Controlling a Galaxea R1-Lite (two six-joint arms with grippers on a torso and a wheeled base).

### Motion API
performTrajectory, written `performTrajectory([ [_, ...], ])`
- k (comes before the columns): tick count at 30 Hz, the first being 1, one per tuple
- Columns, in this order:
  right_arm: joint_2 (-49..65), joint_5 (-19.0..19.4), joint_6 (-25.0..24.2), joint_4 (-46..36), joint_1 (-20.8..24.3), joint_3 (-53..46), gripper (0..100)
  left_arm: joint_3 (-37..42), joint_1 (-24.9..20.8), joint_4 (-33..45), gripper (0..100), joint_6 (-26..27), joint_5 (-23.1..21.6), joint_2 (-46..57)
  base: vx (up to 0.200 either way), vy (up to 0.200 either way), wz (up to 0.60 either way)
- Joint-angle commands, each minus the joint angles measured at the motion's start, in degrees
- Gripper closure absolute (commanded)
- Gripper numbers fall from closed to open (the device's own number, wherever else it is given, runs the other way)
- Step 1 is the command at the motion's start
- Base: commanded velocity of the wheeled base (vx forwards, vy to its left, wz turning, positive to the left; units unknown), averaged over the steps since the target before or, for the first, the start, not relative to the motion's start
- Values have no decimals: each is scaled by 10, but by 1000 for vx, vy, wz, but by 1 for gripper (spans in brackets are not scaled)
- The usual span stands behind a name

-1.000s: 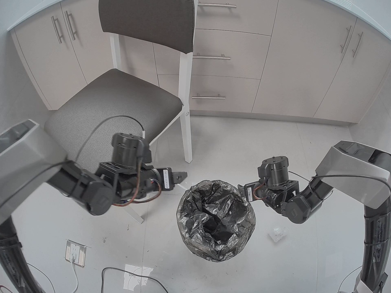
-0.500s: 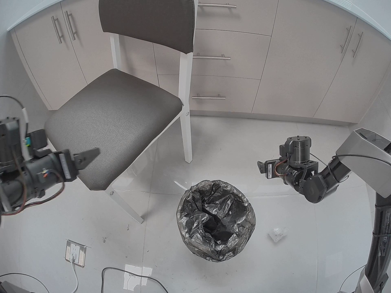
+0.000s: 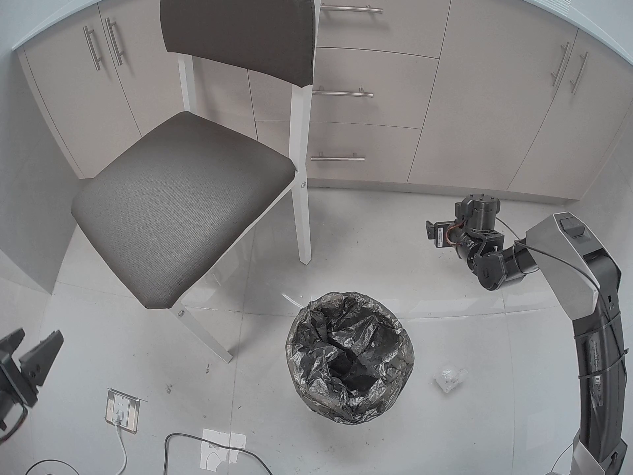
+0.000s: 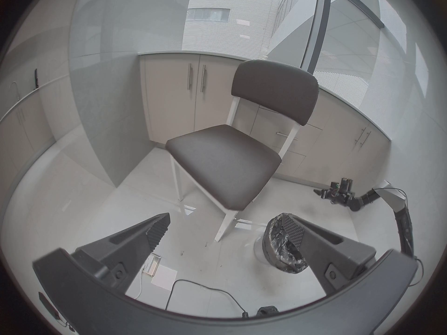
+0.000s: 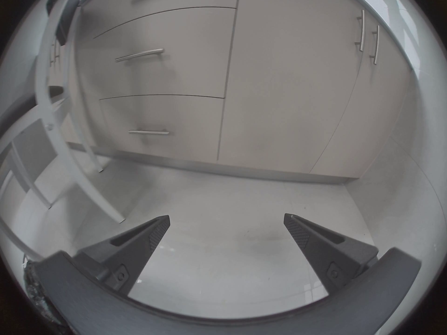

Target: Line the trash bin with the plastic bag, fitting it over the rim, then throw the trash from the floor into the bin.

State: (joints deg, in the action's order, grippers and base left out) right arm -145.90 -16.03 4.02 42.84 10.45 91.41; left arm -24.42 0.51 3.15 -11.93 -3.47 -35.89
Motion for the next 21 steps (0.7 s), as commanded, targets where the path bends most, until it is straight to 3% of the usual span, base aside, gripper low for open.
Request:
performTrajectory([
  [1, -134, 2, 12, -54, -44, 162, 0, 80, 27, 64, 0, 7, -7, 172, 0, 0, 0],
  [5, -163, 5, 12, -69, -42, 203, 0, 81, -1, 88, 0, 4, -8, 174, 0, 0, 0],
  [7, -199, 5, 12, -104, -39, 232, 0, 95, -53, 95, 0, -13, -7, 178, 0, 0, 0],
  [10, -231, 5, 13, -136, -38, 232, 0, 117, -87, 94, 0, -22, 0, 208, 0, 0, 0],
  [19, -310, 5, 28, -232, -39, 232, 0, 162, -80, 103, 0, -18, 79, 304, 0, 0, 0],
  [21, -317, 6, 41, -290, -38, 232, 0, 162, -80, 102, 0, -18, 96, 303, 0, 0, 0],
])
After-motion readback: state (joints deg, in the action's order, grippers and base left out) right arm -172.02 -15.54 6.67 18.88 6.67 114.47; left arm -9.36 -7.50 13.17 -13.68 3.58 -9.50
